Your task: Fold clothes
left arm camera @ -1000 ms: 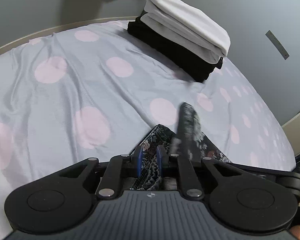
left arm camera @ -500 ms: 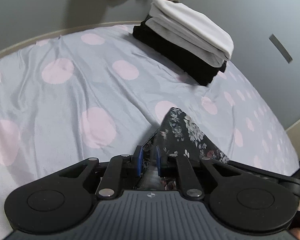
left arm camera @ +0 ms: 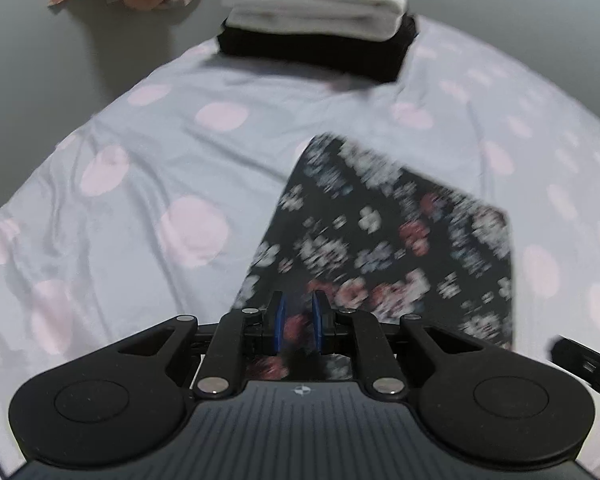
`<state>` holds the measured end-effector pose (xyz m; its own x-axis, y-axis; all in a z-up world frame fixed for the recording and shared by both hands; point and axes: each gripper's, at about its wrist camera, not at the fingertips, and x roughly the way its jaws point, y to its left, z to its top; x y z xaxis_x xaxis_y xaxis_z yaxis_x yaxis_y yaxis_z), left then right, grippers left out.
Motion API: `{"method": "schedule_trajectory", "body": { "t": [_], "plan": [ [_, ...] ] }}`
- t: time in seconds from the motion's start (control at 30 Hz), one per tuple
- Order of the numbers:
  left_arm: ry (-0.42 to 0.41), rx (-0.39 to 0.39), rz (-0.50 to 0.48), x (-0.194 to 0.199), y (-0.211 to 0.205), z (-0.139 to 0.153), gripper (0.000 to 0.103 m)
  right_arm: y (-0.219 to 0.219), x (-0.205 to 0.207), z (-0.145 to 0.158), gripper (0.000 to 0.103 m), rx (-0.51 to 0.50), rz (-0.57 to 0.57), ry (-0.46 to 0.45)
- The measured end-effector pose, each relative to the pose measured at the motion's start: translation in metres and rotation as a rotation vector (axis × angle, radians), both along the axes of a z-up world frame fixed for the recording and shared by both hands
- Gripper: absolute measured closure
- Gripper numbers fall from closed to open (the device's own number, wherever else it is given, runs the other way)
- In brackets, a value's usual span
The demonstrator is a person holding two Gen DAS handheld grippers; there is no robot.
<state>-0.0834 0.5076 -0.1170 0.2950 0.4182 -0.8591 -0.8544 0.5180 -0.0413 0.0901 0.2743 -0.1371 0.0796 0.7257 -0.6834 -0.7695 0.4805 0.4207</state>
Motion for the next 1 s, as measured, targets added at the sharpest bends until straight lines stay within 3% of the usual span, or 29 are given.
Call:
{"method": "schedule_trajectory", "body": {
  "t": [0.17,0.53,0.7,0.9,1.0],
  "plan": [
    [0.108,-0.034,0.033,0.001,0.010,-0.019,0.087,-0.026,0.001,-0.014,0.072,-0.039,-0.022,-0.009],
    [0.251,-0.041,0.014,0.021,0.021,-0.049,0.090,-0.026,0.006,-0.052,0.071,-0.071,0.004,0.146],
    [0.224,-0.011,0.028,0.019,0.016,-0.043,0.090,-0.020,0.008,-0.059,0.066,-0.062,0.024,0.156],
    [0.066,0.085,0.051,0.010,0.014,-0.022,0.090,-0.005,0.020,-0.058,0.063,-0.062,0.012,0.166],
    [0.097,0.087,0.038,0.020,0.022,-0.032,0.090,0.009,0.022,-0.060,0.059,-0.068,0.020,0.159]
  ]
}}
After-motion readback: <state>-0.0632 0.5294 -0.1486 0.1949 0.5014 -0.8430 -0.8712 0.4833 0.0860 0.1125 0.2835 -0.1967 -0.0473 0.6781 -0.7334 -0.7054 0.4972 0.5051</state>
